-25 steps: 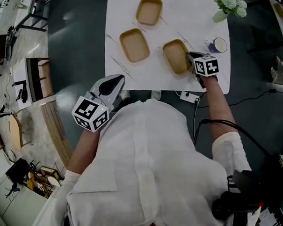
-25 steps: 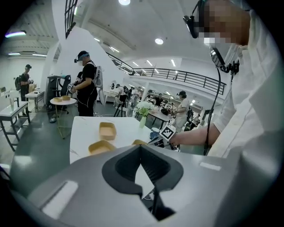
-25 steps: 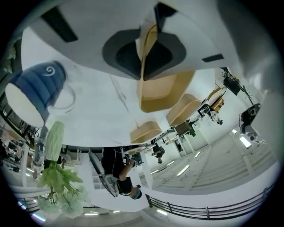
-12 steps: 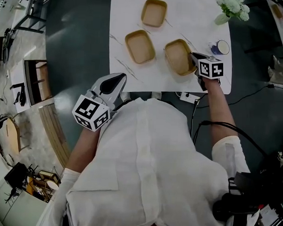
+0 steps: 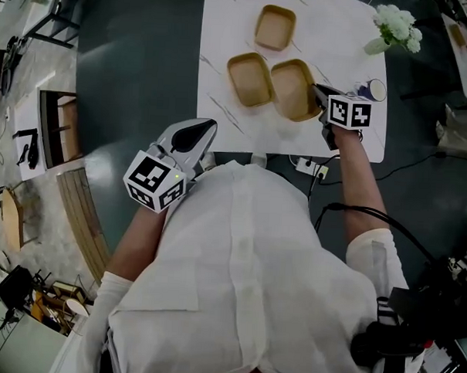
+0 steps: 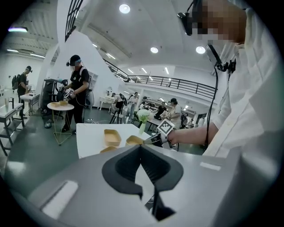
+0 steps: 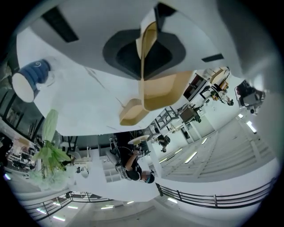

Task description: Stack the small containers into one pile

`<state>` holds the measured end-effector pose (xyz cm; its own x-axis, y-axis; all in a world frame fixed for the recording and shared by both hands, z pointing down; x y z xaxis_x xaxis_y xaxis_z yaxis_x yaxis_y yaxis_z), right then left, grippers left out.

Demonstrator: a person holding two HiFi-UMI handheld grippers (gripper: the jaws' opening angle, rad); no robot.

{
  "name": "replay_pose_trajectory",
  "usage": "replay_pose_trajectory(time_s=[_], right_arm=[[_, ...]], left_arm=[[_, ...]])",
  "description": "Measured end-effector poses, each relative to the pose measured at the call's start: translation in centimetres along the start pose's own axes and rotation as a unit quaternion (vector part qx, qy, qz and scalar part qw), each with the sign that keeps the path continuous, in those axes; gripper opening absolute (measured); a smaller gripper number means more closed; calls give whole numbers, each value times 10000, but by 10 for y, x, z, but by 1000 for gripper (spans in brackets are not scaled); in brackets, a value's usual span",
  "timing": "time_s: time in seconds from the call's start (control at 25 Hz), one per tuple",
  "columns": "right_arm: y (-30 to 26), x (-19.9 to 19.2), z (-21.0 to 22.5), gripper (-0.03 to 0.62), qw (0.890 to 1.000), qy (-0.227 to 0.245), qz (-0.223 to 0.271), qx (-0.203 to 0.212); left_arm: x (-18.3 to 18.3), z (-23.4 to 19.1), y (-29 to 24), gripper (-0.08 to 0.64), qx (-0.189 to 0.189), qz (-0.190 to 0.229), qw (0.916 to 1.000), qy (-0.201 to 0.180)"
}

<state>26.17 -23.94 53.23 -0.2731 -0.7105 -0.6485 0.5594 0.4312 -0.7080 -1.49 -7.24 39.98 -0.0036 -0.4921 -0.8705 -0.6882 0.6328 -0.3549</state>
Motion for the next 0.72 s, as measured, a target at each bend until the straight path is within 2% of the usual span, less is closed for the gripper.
replay_pose_trajectory(time_s=[0.4, 0.72], right_arm=[[-47, 32, -54, 16, 10000, 6, -3, 63], [-85, 36, -79, 17, 9998, -14, -165, 55]], left_arm=[[-8, -33, 49, 6, 55, 121, 9999, 31], [-17, -63, 86, 6, 178, 74, 9998, 102]])
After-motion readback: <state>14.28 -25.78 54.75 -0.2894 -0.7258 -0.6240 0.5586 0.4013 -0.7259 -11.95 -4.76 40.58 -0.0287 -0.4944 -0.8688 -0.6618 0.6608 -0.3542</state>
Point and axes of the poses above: the fingertips, and each gripper's own axes: y backward along the fingers, z to its right, x out of its top, the point moved 4 cm from there along y, backward along the fingers, and after that the axes turned 3 degrees about y, right-handed, at the moved point
